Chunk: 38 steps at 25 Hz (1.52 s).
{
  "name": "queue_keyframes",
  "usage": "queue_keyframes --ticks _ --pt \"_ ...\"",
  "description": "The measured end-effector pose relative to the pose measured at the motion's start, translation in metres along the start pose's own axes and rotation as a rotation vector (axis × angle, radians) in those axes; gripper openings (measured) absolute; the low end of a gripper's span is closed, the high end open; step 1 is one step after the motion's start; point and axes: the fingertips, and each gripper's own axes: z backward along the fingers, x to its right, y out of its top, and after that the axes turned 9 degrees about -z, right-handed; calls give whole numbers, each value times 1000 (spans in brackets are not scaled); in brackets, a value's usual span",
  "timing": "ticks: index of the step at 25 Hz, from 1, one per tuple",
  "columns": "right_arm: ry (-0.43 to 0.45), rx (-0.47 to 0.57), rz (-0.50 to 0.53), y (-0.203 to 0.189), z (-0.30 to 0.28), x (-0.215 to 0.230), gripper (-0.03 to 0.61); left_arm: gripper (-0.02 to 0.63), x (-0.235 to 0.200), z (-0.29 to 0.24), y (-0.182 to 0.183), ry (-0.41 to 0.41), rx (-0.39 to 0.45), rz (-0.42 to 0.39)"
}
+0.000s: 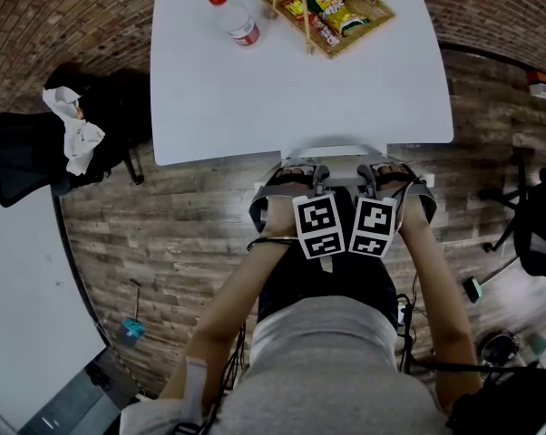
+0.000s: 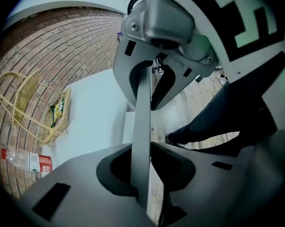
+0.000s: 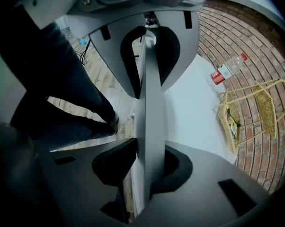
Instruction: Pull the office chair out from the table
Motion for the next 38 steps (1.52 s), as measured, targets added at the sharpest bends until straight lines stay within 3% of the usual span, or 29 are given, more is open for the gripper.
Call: queue_keyframes --ticks 8,19,38 --pt "14 0 -4 0 2 -4 95 87 5 2 1 -25 -27 13" --pt "65 24 25 -2 13 -46 91 86 47 10 3 -44 -49 50" --pt "111 33 -13 5 44 -167 86 86 170 42 5 -73 -2 62"
